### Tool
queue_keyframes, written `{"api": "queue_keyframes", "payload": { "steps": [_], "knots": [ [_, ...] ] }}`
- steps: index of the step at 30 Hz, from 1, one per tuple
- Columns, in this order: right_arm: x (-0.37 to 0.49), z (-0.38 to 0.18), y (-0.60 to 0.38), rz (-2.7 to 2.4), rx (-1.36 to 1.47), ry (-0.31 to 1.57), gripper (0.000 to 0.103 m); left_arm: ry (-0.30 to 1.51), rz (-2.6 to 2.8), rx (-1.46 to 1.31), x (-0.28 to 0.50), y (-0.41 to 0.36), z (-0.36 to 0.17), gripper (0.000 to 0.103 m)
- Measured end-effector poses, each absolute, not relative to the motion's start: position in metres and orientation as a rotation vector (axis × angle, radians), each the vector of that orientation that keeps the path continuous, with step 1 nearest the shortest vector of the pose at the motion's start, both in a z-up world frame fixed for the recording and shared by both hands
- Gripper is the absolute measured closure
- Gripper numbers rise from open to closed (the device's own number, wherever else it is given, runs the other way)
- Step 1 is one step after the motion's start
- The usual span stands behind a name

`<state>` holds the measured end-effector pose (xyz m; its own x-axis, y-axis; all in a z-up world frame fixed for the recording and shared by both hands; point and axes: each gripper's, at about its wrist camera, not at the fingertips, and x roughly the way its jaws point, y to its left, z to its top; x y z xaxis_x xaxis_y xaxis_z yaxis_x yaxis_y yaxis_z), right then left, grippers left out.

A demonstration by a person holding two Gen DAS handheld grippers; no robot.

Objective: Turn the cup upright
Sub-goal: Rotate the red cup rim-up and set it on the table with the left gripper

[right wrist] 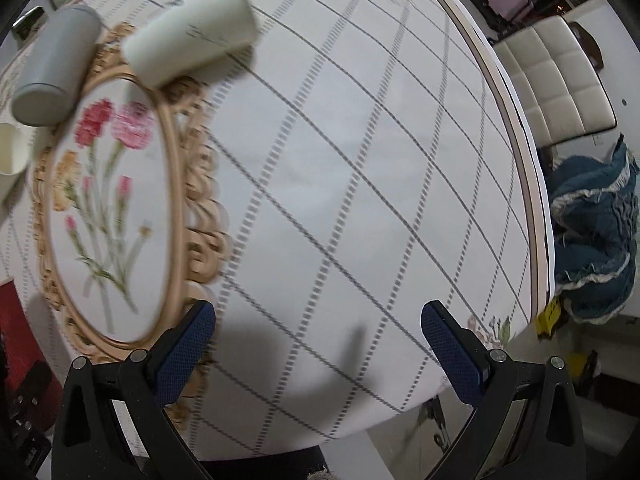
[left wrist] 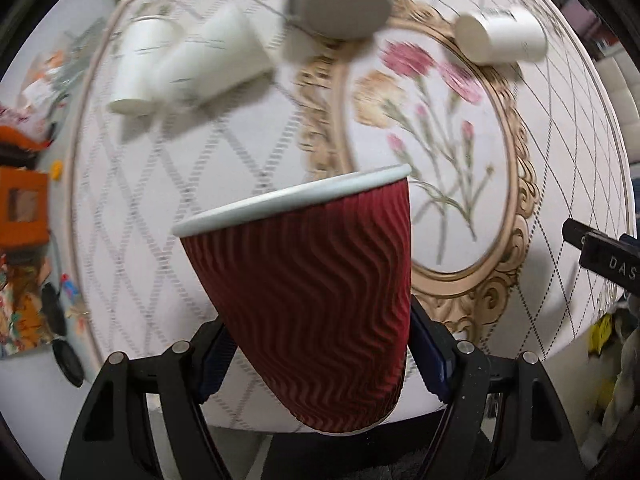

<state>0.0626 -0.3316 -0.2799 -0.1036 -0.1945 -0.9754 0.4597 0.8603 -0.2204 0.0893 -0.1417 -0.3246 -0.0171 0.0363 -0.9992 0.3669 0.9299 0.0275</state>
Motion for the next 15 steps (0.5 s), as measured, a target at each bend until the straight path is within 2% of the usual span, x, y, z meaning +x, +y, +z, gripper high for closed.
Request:
{"api": "queue_keyframes", "payload": {
  "steps": [10,12,14,15],
  "knots": [
    [0.042,-0.289,-0.360,-0.597,0.237,1.605,0.000,1.630,-0.273,0.346,0.097,-0.182,-0.362,0.025],
    [0.041,-0.290,-0.364,-0.596,0.241,1.605,0.000,1.639,-0.269,0.339,0.103,-0.185,-0.366,0.020],
    [0.046,-0.291,-0.365,-0.590,0.243,1.607,0.000,1.648,-0.269,0.332,0.112,-0.184,-0.370,0.004],
    [0.046,-0.291,-0.366,-0.588,0.241,1.607,0.000,1.647,-0.267,0.327,0.113,-0.185,-0.370,0.004]
  ]
}}
